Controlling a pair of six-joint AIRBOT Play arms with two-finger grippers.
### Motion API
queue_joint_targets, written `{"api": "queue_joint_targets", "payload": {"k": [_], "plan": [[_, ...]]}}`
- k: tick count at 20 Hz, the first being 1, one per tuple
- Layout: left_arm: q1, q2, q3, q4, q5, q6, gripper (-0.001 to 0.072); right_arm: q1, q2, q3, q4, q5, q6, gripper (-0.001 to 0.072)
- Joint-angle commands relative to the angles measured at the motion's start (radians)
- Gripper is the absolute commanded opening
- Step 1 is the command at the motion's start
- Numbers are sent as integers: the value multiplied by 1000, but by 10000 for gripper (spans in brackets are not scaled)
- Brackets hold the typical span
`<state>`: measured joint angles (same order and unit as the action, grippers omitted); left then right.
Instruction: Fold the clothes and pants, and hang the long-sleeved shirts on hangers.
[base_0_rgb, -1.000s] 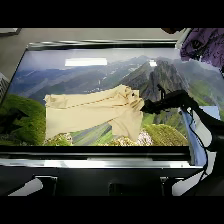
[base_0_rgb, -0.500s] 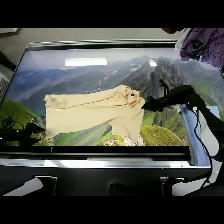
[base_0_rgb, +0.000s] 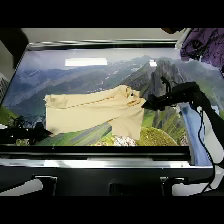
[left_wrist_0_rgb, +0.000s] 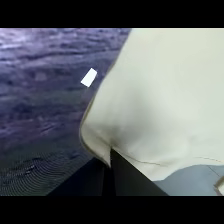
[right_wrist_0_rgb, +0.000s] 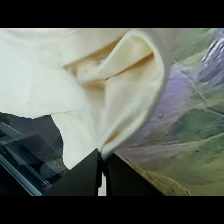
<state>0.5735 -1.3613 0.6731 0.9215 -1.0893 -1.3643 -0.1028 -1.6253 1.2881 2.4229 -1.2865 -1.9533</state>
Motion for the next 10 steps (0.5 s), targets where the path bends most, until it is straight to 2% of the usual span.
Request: {"api": "queue_joint_targets", "payload": {"k": [1, 5, 7, 10], "plan": [[-33, -9, 16, -26, 24, -4, 14, 1, 45, 1, 2, -23, 14, 27], [-100, 32, 224, -39, -47, -7, 11, 27, 156, 98, -2, 53, 17, 26], [-145, 67, 434, -26, -69, -53, 11, 53, 204, 242, -31, 124, 54, 26], [-191, 111, 826, 73, -96, -139, 12, 58, 259, 519, -102, 182, 139, 26]]}}
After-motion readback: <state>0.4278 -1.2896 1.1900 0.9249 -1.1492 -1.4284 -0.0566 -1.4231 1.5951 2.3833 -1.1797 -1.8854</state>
